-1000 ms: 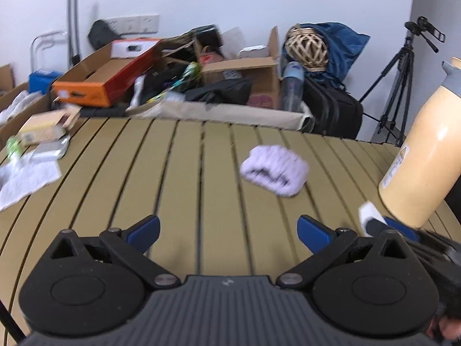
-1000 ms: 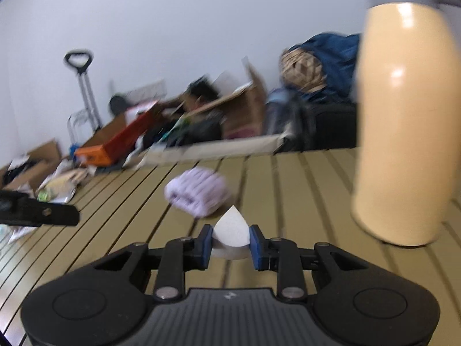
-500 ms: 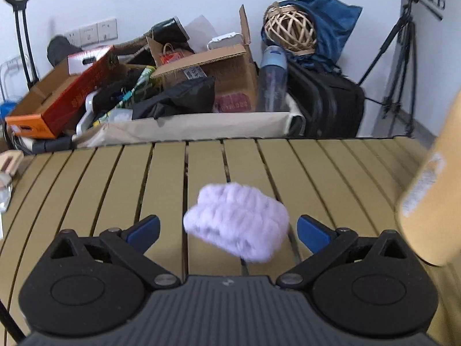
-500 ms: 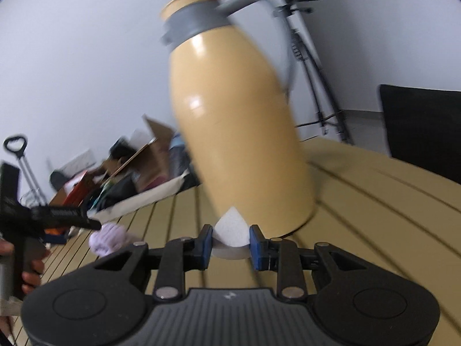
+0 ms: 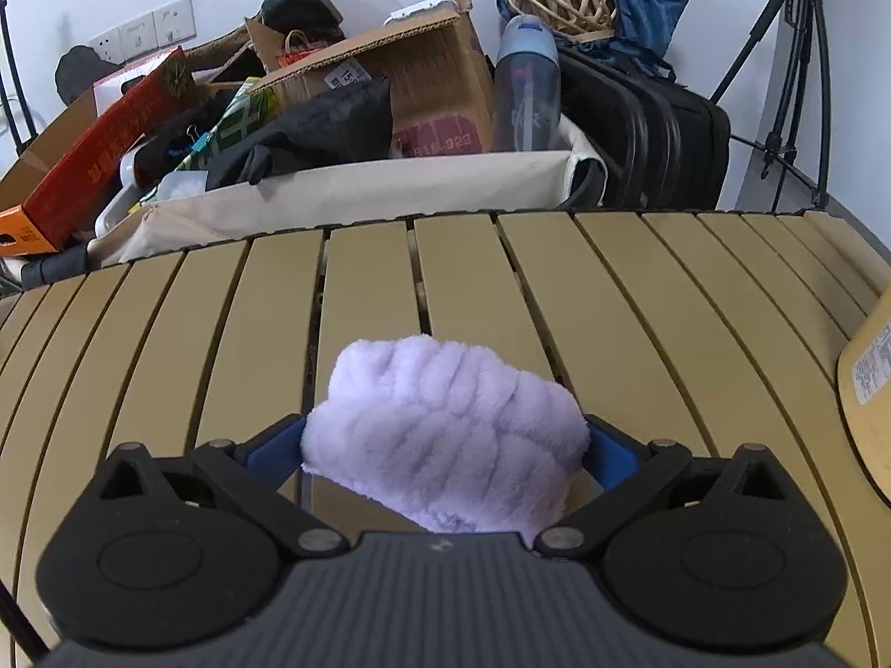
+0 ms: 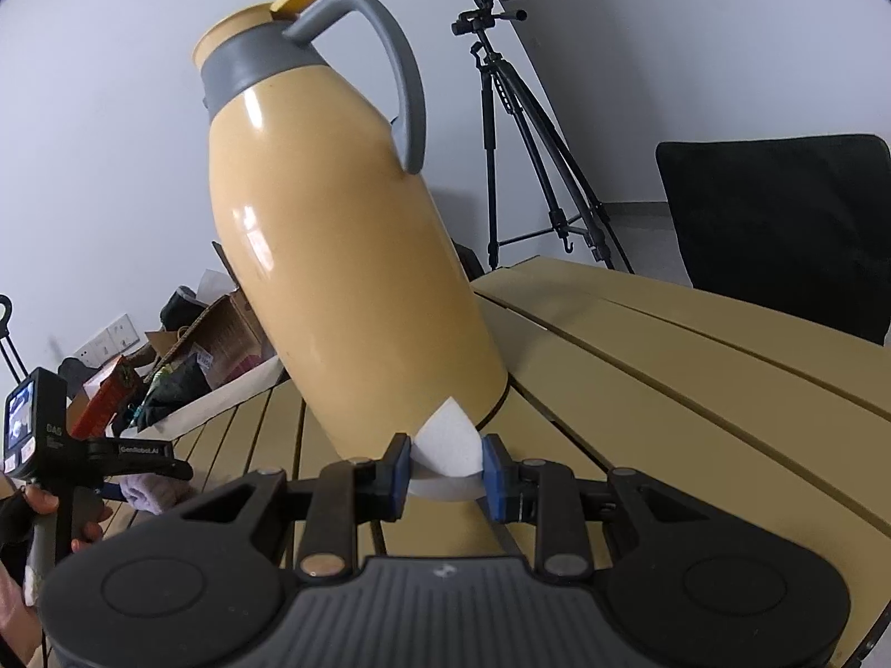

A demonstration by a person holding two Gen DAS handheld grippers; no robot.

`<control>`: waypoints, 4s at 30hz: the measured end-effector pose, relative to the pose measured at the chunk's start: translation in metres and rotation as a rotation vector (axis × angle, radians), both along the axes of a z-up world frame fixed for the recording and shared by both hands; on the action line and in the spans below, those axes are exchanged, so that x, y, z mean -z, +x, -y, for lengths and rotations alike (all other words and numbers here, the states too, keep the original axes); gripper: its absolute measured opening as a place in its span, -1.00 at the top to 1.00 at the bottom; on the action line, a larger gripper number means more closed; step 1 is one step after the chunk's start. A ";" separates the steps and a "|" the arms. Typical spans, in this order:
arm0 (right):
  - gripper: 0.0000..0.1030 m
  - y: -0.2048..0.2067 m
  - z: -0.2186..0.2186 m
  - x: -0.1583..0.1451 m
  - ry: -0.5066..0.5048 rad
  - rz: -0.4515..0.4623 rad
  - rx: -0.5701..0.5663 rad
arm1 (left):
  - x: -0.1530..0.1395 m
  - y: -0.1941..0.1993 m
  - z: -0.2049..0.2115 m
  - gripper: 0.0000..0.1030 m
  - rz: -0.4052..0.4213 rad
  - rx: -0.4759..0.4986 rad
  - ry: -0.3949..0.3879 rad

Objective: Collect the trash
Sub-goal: 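Grasp the lavender fuzzy headband with the left tool while the right tool holds the sponge, then lift the headband and sponge off the table with both tools, then carry the headband and sponge down over the black bin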

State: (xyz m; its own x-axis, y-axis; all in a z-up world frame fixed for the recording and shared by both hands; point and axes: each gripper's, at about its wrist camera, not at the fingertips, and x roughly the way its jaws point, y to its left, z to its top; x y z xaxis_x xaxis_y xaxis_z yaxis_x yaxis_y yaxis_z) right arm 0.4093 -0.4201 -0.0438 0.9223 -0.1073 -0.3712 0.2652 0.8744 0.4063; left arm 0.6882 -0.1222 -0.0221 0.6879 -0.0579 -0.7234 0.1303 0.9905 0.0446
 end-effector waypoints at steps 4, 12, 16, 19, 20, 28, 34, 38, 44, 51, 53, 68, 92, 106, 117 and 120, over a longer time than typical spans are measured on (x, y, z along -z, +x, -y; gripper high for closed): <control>0.49 -0.001 -0.002 -0.001 0.008 0.005 -0.015 | 0.002 -0.007 0.000 -0.72 0.026 -0.031 -0.006; 0.49 -0.006 -0.010 -0.002 0.013 0.023 -0.056 | -0.016 -0.032 -0.006 0.45 0.055 -0.005 -0.104; 0.49 -0.008 -0.017 -0.003 0.014 0.031 -0.085 | -0.024 -0.051 -0.004 0.53 0.083 0.014 -0.091; 0.49 -0.012 -0.023 -0.006 0.011 0.041 -0.102 | -0.031 -0.066 -0.005 0.54 0.100 0.025 -0.087; 0.49 -0.013 -0.027 -0.008 0.005 0.044 -0.109 | -0.035 -0.071 -0.006 0.54 0.106 0.025 -0.086; 0.49 -0.036 -0.065 -0.032 -0.100 0.063 -0.185 | -0.065 -0.122 -0.014 0.54 0.154 0.045 -0.079; 0.49 -0.060 -0.089 -0.046 -0.108 0.055 -0.248 | -0.084 -0.169 -0.024 0.54 0.180 0.047 -0.076; 0.49 -0.080 -0.107 -0.056 -0.118 0.050 -0.285 | -0.097 -0.202 -0.034 0.54 0.195 0.041 -0.071; 0.49 -0.112 -0.133 -0.069 -0.139 0.047 -0.337 | -0.111 -0.253 -0.052 0.54 0.202 0.014 -0.068; 0.49 -0.150 -0.158 -0.078 -0.156 0.039 -0.387 | -0.120 -0.318 -0.068 0.53 0.230 -0.015 -0.055; 0.49 -0.162 -0.166 -0.080 -0.167 0.038 -0.401 | -0.121 -0.336 -0.071 0.54 0.239 -0.013 -0.056; 0.49 -0.234 -0.217 -0.079 -0.220 -0.015 -0.472 | -0.106 -0.449 -0.107 0.53 0.222 -0.034 -0.092; 0.49 -0.271 -0.257 -0.004 -0.242 -0.241 -0.558 | 0.016 -0.510 -0.145 0.53 -0.041 -0.110 -0.085; 0.49 -0.246 -0.251 0.074 -0.205 -0.423 -0.546 | 0.097 -0.490 -0.156 0.53 -0.216 -0.169 -0.097; 0.49 -0.220 -0.231 0.128 -0.176 -0.525 -0.498 | 0.137 -0.463 -0.175 0.54 -0.280 -0.211 -0.103; 0.49 -0.211 -0.226 0.135 -0.181 -0.539 -0.484 | 0.141 -0.458 -0.176 0.54 -0.273 -0.210 -0.096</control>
